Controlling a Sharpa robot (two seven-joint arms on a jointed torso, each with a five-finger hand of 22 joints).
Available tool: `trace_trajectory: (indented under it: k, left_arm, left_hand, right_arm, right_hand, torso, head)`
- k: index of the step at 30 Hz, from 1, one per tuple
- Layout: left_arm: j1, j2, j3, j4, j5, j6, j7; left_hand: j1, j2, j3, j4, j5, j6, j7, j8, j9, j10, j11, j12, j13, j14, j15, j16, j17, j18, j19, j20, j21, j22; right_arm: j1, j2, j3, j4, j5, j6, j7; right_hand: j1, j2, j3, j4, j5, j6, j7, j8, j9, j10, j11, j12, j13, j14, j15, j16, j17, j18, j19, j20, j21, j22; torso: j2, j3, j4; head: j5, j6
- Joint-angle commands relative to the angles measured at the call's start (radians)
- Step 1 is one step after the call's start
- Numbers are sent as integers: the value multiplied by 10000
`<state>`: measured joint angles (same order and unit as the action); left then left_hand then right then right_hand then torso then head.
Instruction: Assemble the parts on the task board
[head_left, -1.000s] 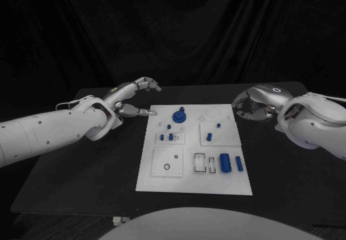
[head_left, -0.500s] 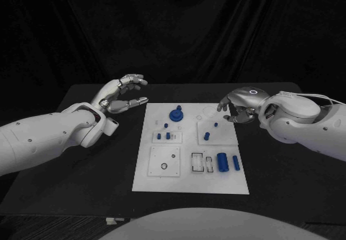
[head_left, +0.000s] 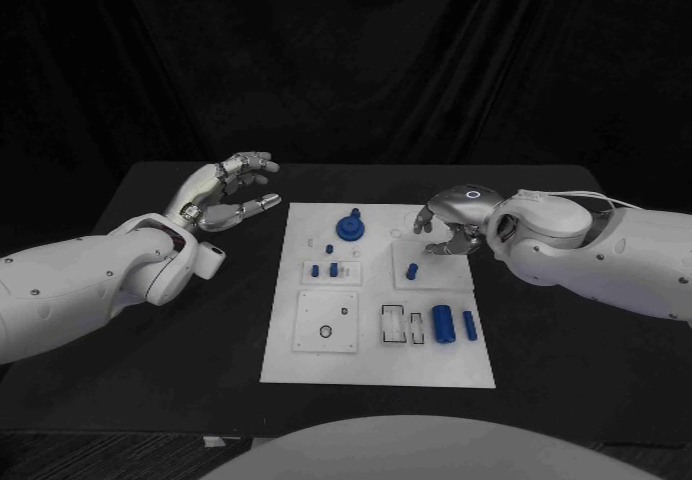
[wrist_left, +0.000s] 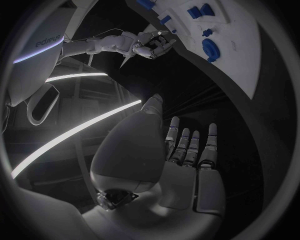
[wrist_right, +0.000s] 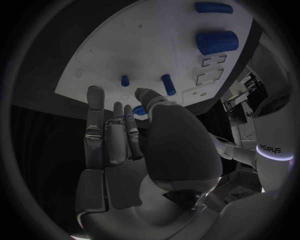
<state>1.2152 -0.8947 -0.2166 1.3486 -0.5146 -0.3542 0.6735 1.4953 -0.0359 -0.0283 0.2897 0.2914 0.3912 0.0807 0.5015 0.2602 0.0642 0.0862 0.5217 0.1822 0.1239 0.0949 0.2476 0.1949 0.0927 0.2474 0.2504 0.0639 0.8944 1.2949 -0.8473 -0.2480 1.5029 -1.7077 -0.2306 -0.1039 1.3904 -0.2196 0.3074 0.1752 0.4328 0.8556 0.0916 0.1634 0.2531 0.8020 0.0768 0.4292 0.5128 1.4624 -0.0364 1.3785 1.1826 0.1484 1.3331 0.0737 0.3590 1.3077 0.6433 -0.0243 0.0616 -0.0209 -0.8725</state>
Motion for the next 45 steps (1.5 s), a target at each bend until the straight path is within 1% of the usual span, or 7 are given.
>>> trace_trajectory:
  k: [1, 4, 7, 18, 25, 42, 45]
  left_arm:
    - [-14, 23, 13, 19, 206, 198, 1334]
    - [-22, 20, 13, 20, 207, 223, 1321]
    - [-29, 13, 13, 29, 207, 237, 1310]
    - [-37, -20, 13, 53, 208, 318, 1258]
    - [-41, -9, 13, 47, 208, 391, 1216]
    - [-78, -13, 13, 165, 208, 483, 1097]
    - [-86, -9, 12, 172, 208, 494, 1068]
  left_hand:
    - [37, 52, 1, -40, 33, -20, 77, 70, -22, 20, 67, 50, -26, 41, 23, 70, -8, 203, -26, 75, 32, -17]
    - [103, 95, -14, -58, 44, -32, 65, 87, -71, 11, 85, 66, -91, 65, 52, 87, -15, 230, -7, 96, 37, -47]
    - [133, 115, -21, -66, 54, -36, 65, 95, -92, 8, 90, 72, -120, 82, 67, 103, -12, 242, 3, 106, 39, -61]
    - [303, 206, -88, -104, 86, -59, 48, 143, -218, -9, 130, 136, -283, 201, 151, 210, 9, 316, 68, 173, 51, -138]
    - [390, 269, -133, -129, 104, -74, 32, 167, -295, -17, 164, 194, -374, 293, 223, 284, 25, 362, 106, 215, 55, -185]
    - [515, 428, -231, -167, 226, -38, 38, 240, -431, -24, 264, 327, -542, 485, 355, 444, 61, 470, 222, 288, 83, -266]
    - [552, 482, -322, -183, 245, 7, 109, 287, -510, -24, 283, 427, -636, 645, 426, 576, 100, 577, 404, 320, 156, -288]
  right_arm:
    - [-62, 79, 6, -110, -164, 120, -92]
    - [-88, 163, 6, -204, -164, 177, -61]
    - [-108, 246, 6, -313, -165, 307, -52]
    - [-155, 286, 6, -452, -165, 620, -199]
    - [-187, 271, 6, -496, -165, 811, -232]
    - [-402, 386, 6, -832, -164, 645, -60]
    - [-430, 385, 6, -895, -161, 453, 44]
  right_hand:
    - [7, 55, -38, -27, 2, -1, 123, -63, -24, -93, 2, -9, -26, -11, 69, -28, 0, 207, 66, 8, -37, 109]
    - [18, 73, -33, -35, 21, 12, 152, -77, -30, -90, -2, -6, -38, -6, 65, -21, 11, 204, 78, 7, -24, 110]
    - [18, 105, -42, -49, 23, 165, 285, -86, -42, -115, -15, -20, -98, -26, 58, -51, -52, 214, 84, 2, -122, 82]
    - [40, 156, -39, -104, 156, 578, 289, -36, -8, -75, 13, -21, -222, -42, 84, -74, -104, 216, 105, 14, -265, 43]
    - [-8, 186, -28, -115, 147, 686, 298, -93, 10, 189, 5, 77, -284, -96, 109, -157, -254, 233, 81, 30, -491, -9]
    - [233, 457, 485, -354, 50, 1410, 240, -130, 85, 1206, -125, -102, -850, -170, 57, -350, -606, 266, 120, -11, -843, -34]
    - [382, 572, 567, -503, -39, 1694, 219, -19, 193, 1529, -174, -137, -976, -185, 74, -395, -668, 261, 110, -13, -896, -10]
  torso:
    - [-23, -4, 19]
    - [-25, -2, 30]
    - [-34, 0, 23]
    - [-55, -4, 15]
    - [-66, -4, 21]
    - [-91, 0, 18]
    - [-99, -1, 22]
  head:
    - [-16, -1]
    - [-47, -1]
    - [-67, -1]
    - [21, -1]
    - [-26, -1]
    - [-8, -1]
    - [2, -1]
